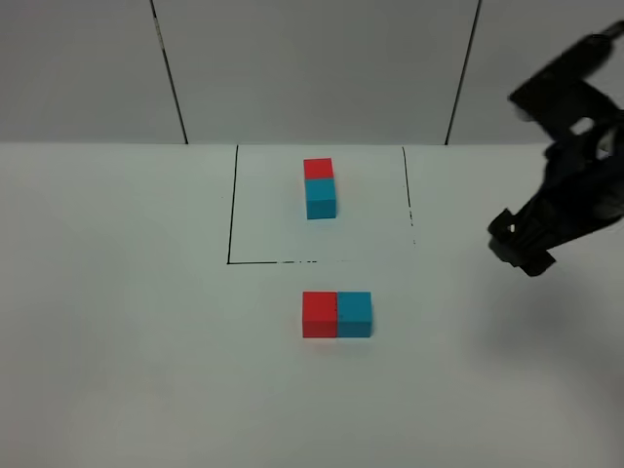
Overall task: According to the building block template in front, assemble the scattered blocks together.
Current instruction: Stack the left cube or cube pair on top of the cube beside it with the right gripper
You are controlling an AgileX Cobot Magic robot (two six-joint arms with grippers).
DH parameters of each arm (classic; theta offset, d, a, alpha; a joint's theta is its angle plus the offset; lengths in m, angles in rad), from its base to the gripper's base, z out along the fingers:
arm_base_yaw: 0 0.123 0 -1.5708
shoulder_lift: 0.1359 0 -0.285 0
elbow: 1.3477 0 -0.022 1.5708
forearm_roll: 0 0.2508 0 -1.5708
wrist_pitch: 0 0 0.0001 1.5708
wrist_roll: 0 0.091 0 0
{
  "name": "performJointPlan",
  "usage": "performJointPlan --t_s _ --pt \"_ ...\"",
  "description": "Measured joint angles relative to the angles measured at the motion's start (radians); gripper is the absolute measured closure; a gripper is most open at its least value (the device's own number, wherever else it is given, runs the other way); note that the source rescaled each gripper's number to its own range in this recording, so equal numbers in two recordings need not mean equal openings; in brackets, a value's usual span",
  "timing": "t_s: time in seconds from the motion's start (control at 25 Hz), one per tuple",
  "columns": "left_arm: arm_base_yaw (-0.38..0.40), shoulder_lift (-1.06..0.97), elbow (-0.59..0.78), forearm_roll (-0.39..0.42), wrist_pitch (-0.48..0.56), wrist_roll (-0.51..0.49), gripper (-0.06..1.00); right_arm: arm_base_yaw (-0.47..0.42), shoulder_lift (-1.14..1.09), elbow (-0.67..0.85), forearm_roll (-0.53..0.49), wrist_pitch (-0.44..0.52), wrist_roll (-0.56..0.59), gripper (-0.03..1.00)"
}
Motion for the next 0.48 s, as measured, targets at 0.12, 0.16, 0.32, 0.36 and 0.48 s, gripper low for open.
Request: performJointPlan --t_s 0.12,0.16,0.32,0.36,0.48 --pt "0.0 0.0 0.0 0.0 0.0 0.0 0.06 0.069 0.17 -0.155 0.002 0.084 -0.181 0.03" --pt "0.0 0.0 0.0 0.0 0.0 0.0 0.06 0.096 0.231 -0.209 0.002 0.116 -0.238 0.03" --pt "0.0 0.0 0.0 0.0 0.0 0.0 0.06 0.188 0.435 -0.383 0.019 0.204 -0.4 0.03" --pt "0.0 0.0 0.0 0.0 0.0 0.0 0.06 0.207 0.478 -0.414 0.034 0.215 -0.43 0.03" --pt "0.0 0.0 0.0 0.0 0.0 0.0 0.06 0.246 0.576 -0.512 0.077 0.221 -0.486 0.03"
